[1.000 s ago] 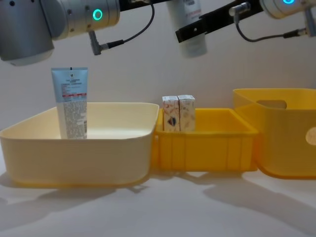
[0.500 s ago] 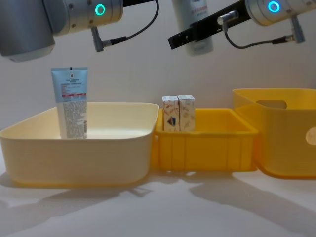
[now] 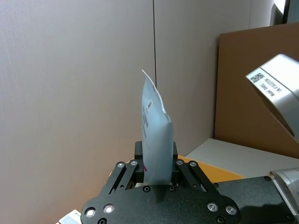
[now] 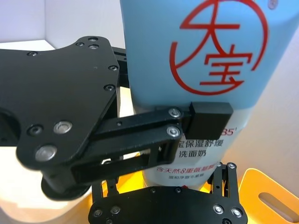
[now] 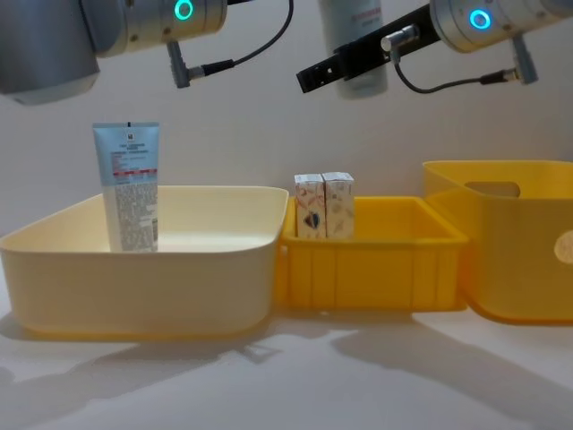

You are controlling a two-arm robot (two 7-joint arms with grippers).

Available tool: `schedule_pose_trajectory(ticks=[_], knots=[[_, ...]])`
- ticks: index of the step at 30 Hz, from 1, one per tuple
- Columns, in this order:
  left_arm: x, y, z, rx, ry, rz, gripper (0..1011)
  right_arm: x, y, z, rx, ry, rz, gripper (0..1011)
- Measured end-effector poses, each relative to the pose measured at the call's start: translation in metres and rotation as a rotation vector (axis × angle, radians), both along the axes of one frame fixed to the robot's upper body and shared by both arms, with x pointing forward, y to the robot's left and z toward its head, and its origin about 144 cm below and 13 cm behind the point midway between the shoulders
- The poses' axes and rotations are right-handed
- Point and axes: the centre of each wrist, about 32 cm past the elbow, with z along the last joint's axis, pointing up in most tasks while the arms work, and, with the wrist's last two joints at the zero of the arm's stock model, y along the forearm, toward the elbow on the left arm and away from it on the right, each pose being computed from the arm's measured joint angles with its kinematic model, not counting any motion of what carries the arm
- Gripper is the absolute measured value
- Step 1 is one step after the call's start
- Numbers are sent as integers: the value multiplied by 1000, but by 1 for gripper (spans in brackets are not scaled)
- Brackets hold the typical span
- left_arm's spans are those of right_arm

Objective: Bimanual collaborative sorting of washing and personal care products

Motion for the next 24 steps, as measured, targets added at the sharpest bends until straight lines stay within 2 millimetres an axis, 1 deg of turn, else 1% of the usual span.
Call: schedule_pose_trajectory(ticks=[2, 5, 6, 7, 13, 18, 24], knots=[[-1, 0, 0, 1, 0, -1, 273, 0, 1, 0, 0, -2, -1, 993], [-2, -1, 1, 2, 0, -2, 273, 0, 1, -1, 0, -3, -2, 918], [-2, -1, 1, 2, 0, -2, 273, 0, 2, -1, 1, -3, -3, 918], [-2, -1, 1, 2, 0, -3, 273, 0, 2, -1, 0, -3, -3, 869], [-3, -1, 1, 4, 0, -4, 273, 1, 3, -1, 1, -6, -3, 699], [-3, -1, 2, 4, 0, -4, 273, 1, 3, -1, 2, -7, -3, 667], [-4, -1, 2, 5, 0, -4, 273, 1, 4, -1, 2, -8, -3, 663]])
